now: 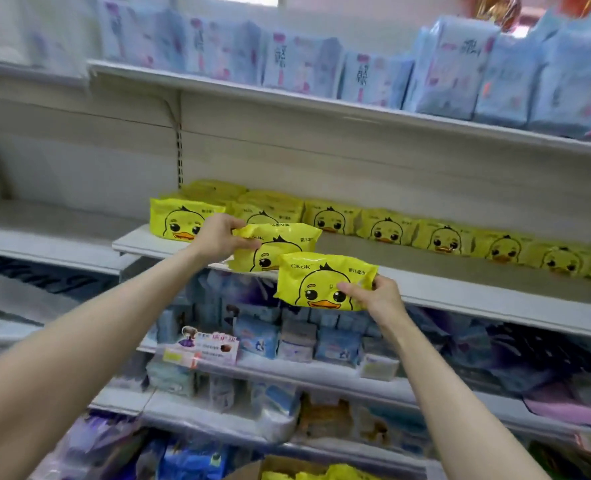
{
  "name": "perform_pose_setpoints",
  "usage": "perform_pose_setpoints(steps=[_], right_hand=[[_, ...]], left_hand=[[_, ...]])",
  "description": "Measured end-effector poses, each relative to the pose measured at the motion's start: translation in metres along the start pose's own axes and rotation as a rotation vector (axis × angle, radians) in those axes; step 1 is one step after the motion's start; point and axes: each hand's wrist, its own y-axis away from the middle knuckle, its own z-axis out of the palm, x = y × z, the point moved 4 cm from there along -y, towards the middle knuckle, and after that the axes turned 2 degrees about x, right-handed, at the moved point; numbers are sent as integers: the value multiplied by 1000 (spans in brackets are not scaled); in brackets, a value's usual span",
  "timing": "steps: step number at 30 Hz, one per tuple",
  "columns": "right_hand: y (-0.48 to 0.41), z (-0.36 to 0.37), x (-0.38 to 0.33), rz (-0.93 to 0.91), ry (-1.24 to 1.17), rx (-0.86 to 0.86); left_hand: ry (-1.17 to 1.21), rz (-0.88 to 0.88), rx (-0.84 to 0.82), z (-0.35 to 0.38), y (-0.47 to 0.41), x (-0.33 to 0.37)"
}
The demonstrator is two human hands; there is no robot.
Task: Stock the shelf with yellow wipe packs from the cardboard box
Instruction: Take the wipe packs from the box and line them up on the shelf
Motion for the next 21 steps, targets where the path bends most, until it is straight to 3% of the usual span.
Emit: perform_pose_setpoints(steps=[12,21], right_hand=[[-68,44,-20,-8,26,60],[-105,64,-11,20,30,93]], left_hand=[[-201,19,-55,-7,-92,-23],[-442,186,-65,1,-135,-33]])
